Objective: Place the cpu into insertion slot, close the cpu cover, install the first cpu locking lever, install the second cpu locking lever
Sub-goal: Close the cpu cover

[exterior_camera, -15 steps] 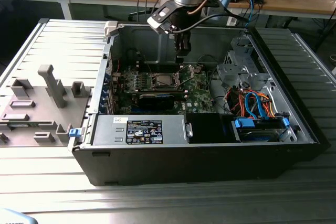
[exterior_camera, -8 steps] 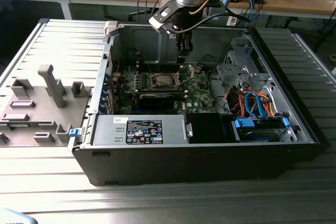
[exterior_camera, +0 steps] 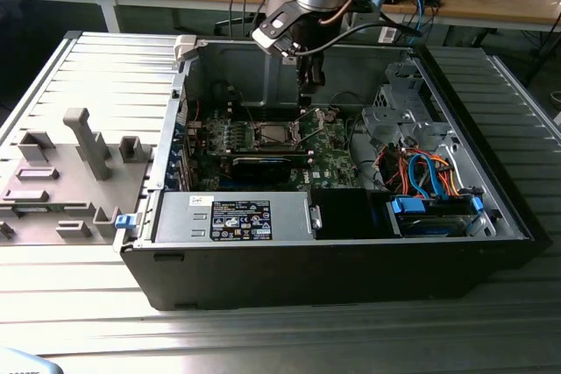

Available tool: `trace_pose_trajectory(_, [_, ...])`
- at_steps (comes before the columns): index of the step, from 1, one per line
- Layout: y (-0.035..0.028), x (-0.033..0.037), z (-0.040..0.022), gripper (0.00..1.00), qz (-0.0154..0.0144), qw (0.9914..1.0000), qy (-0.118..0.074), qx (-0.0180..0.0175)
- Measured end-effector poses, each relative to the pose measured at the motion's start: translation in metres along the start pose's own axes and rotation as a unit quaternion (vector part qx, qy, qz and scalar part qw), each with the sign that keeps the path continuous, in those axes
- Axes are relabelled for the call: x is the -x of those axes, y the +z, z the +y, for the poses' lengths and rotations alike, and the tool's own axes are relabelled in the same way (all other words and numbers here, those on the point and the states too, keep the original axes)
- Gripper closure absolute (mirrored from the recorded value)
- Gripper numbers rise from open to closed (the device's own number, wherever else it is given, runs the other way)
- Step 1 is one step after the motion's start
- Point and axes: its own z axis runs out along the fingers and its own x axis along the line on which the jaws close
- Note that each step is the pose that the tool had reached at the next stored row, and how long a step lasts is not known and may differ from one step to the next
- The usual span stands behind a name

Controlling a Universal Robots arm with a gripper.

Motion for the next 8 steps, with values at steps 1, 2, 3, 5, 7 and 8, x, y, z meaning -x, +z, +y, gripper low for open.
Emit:
trace_pose_trajectory(1, [0.0001, 0.0000, 0.0005, 0.89, 0.0000, 1.00000, 0.000, 0.0000])
trace_pose_trajectory(2, [0.0001, 0.0000, 0.0008, 0.89, 0.0000, 1.00000, 0.000, 0.0000])
trace_pose_trajectory(3, [0.0001, 0.0000, 0.0010, 0.89, 0.0000, 1.00000, 0.000, 0.0000])
trace_pose_trajectory(5, [0.0002, 0.0001, 0.0018, 0.89, 0.0000, 1.00000, 0.000, 0.0000])
trace_pose_trajectory(7, [0.0003, 0.0001, 0.0022, 0.89, 0.0000, 1.00000, 0.000, 0.0000])
trace_pose_trajectory(8, [0.0003, 0.0001, 0.0024, 0.89, 0.0000, 1.00000, 0.000, 0.0000])
